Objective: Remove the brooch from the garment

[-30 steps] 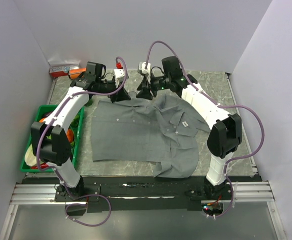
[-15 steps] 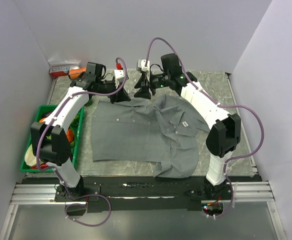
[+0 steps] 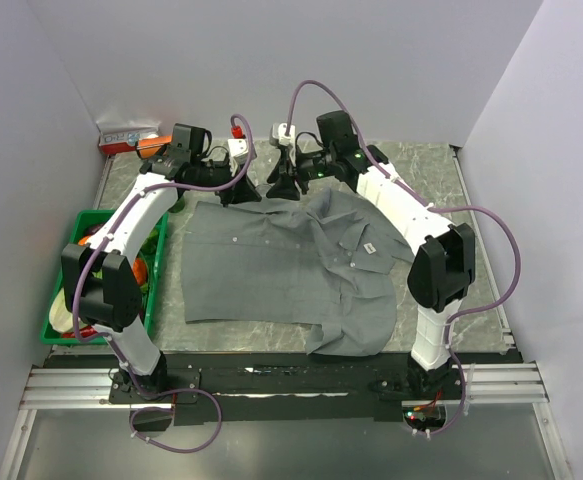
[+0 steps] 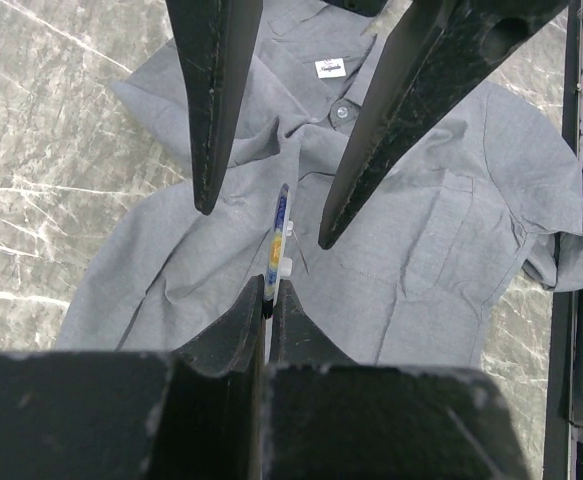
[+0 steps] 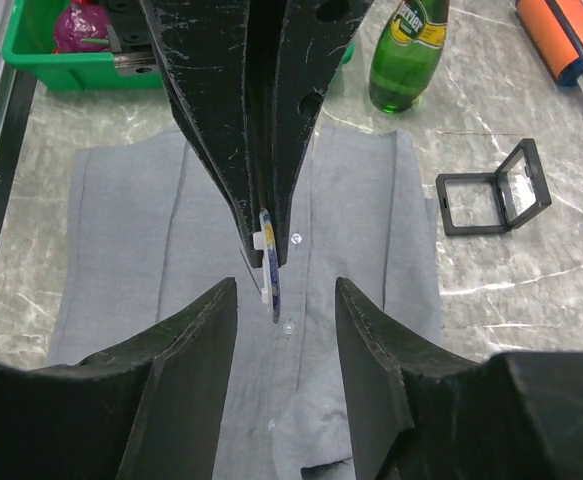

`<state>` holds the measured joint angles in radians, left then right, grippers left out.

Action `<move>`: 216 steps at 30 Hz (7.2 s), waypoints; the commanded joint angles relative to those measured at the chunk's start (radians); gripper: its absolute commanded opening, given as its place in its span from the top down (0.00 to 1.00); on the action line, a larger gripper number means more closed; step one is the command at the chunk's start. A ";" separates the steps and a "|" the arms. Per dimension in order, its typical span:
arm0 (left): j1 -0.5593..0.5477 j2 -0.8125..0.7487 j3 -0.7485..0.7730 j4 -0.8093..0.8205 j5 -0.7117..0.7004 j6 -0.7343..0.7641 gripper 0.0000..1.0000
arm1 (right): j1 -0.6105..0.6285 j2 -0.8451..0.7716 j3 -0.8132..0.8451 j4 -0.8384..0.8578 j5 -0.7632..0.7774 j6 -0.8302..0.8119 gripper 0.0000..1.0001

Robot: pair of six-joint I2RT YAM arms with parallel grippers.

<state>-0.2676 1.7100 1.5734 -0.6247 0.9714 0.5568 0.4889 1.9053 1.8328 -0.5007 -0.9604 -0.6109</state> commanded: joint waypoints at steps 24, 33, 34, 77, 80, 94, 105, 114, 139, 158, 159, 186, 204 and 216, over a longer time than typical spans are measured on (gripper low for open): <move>0.002 -0.039 0.040 0.043 0.041 -0.011 0.99 | 0.019 0.027 0.023 0.093 0.037 0.140 0.60; -0.005 -0.053 0.040 0.034 0.029 0.015 0.99 | 0.014 0.044 0.011 0.152 0.101 0.263 0.64; -0.007 -0.056 0.040 0.034 0.027 0.017 0.99 | 0.011 0.044 0.010 0.168 0.103 0.275 0.65; 0.001 0.049 0.077 0.077 -0.384 0.025 0.99 | -0.257 -0.213 -0.411 0.133 0.261 0.323 0.06; 0.002 0.057 0.096 0.101 -0.404 0.006 0.99 | -0.210 -0.175 -0.438 0.123 0.350 0.196 0.05; 0.005 -0.009 -0.033 0.181 -0.464 -0.044 0.99 | -0.108 0.060 -0.461 -0.283 0.692 -0.302 0.19; 0.005 0.077 -0.013 0.272 -0.656 -0.060 0.99 | -0.219 -0.130 -0.736 -0.268 0.784 -0.667 0.29; -0.004 0.398 0.253 0.191 -0.967 0.101 0.99 | -0.233 -0.173 -0.402 -0.395 0.563 -0.475 0.00; -0.015 0.589 0.244 0.410 -1.177 0.190 0.99 | -0.227 -0.246 -0.334 -0.288 0.574 -0.219 0.00; -0.015 0.646 0.286 0.375 -1.191 0.215 0.87 | -0.222 -0.192 -0.302 -0.276 0.577 -0.214 0.00; -0.015 0.642 0.287 0.367 -1.189 0.210 0.79 | -0.222 -0.190 -0.302 -0.276 0.575 -0.214 0.00; -0.009 0.563 0.350 0.178 -1.085 0.084 0.59 | -0.220 -0.176 -0.291 -0.268 0.552 -0.201 0.00; -0.004 0.524 0.385 0.071 -1.036 0.069 0.54 | -0.220 -0.176 -0.287 -0.263 0.545 -0.194 0.00; 0.005 0.404 0.416 -0.153 -0.575 0.052 0.53 | -0.222 -0.189 -0.219 -0.289 0.479 -0.132 0.00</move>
<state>-0.2668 2.2395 1.9335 -0.6693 0.1482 0.6346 0.2619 1.7382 1.5200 -0.7956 -0.4236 -0.7959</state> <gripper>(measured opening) 0.459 0.996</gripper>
